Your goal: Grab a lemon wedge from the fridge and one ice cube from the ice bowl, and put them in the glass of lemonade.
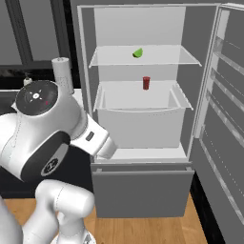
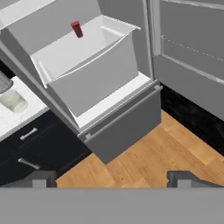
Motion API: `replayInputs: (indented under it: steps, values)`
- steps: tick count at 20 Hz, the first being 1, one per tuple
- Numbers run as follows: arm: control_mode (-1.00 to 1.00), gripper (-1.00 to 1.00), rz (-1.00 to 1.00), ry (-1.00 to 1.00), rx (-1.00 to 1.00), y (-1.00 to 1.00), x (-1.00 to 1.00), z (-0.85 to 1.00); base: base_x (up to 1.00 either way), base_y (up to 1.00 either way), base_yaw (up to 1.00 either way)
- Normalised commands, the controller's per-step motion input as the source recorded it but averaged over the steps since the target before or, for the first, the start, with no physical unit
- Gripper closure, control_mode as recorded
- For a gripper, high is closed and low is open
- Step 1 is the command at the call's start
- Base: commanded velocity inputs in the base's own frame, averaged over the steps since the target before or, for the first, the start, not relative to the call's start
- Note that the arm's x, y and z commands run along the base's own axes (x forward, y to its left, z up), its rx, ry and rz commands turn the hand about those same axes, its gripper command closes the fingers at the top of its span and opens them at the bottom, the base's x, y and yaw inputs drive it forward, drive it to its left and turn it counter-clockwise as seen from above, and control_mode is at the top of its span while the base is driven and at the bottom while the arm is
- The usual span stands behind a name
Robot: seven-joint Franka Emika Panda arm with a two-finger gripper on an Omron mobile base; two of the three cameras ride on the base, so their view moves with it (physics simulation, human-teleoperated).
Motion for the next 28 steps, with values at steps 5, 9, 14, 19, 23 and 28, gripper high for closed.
replayInputs:
  steps: [5, 9, 14, 19, 23, 28]
  values:
    - [-1.0, -1.0, 0.0, -0.07, -0.01, 0.1, -0.35, 0.12, 0.0, 0.0, 0.0]
    - [-1.0, -1.0, 0.0, 0.0, -0.1, 0.23, -0.14, 0.34, 0.0, 0.0, 0.0]
    - [-1.0, -1.0, -0.02, 0.04, -0.22, 0.45, -0.03, 0.4, 0.0, 0.0, 0.0]
    - [-1.0, -1.0, -0.01, 0.0, -0.07, 0.09, -0.02, 0.1, 0.0, 0.0, 0.0]
    - [-1.0, -1.0, 0.0, 0.0, 0.0, 0.0, 0.0, 0.0, 0.0, 0.0, 0.0]
    - [-1.0, -1.0, 0.0, 0.0, 0.0, 0.0, -0.01, 0.0, 0.0, 0.0, 0.0]
